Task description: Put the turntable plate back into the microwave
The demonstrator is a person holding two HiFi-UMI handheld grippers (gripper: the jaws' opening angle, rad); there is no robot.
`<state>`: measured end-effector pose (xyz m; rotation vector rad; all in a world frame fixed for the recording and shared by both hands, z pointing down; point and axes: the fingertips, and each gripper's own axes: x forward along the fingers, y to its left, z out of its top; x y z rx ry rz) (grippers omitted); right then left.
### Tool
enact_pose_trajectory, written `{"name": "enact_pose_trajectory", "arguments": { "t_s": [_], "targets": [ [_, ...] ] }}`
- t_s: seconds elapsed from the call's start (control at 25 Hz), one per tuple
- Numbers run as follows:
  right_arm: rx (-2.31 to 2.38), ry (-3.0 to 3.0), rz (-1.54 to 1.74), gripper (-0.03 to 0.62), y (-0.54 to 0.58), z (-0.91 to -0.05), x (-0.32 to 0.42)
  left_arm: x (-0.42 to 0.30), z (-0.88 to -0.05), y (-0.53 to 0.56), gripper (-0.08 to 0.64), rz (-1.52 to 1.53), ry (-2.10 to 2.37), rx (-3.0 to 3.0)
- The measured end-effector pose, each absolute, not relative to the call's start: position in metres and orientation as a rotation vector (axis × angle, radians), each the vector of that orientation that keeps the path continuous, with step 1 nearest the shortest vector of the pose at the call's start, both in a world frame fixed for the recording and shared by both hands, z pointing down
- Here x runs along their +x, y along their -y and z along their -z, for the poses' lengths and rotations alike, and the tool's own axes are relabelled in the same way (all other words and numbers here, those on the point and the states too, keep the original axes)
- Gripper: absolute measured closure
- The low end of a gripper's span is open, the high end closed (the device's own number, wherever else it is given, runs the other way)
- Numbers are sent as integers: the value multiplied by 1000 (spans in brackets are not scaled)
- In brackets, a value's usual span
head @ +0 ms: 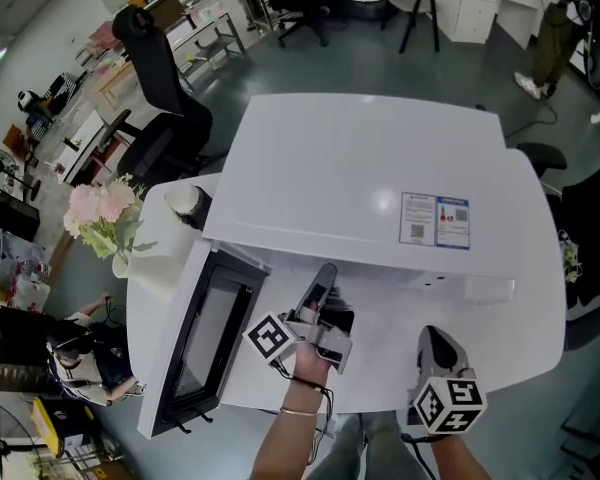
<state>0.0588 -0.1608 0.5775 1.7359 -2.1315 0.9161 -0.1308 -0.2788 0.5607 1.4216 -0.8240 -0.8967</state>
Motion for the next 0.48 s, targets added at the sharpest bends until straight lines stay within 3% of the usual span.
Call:
{"name": "enact_pose_trajectory", "arguments": {
  "t_s": [0.48],
  "targets": [
    [1704,2139,-932,583,164,-580,50,-128,-567,301,525,888,852,1388]
  ]
}}
